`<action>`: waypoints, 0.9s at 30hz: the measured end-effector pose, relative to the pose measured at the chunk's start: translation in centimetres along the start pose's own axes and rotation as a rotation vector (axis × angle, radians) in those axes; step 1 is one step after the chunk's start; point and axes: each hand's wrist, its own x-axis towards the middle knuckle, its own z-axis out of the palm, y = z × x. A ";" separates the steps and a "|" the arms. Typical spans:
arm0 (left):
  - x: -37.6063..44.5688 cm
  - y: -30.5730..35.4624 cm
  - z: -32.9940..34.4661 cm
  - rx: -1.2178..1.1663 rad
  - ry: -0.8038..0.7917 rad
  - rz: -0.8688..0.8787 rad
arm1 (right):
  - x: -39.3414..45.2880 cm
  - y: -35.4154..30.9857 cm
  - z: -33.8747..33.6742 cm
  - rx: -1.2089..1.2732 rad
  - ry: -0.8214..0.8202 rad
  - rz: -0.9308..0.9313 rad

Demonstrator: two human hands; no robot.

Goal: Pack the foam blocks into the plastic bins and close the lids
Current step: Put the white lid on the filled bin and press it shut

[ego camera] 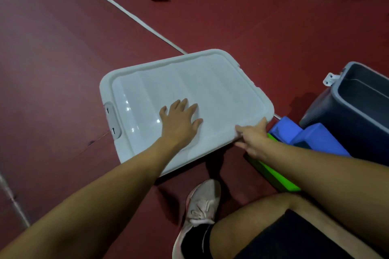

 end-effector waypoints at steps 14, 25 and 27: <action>3.1 3.2 1.0 0.000 0.014 -0.017 | 0.5 0.0 -0.6 -0.532 0.260 0.084; 7.8 5.6 2.7 -0.017 0.008 -0.004 | 9.6 -7.1 -3.5 -1.250 -0.056 -0.320; 7.8 5.6 3.1 -0.013 0.034 -0.008 | 11.4 -7.2 -3.9 -1.201 -0.050 -0.312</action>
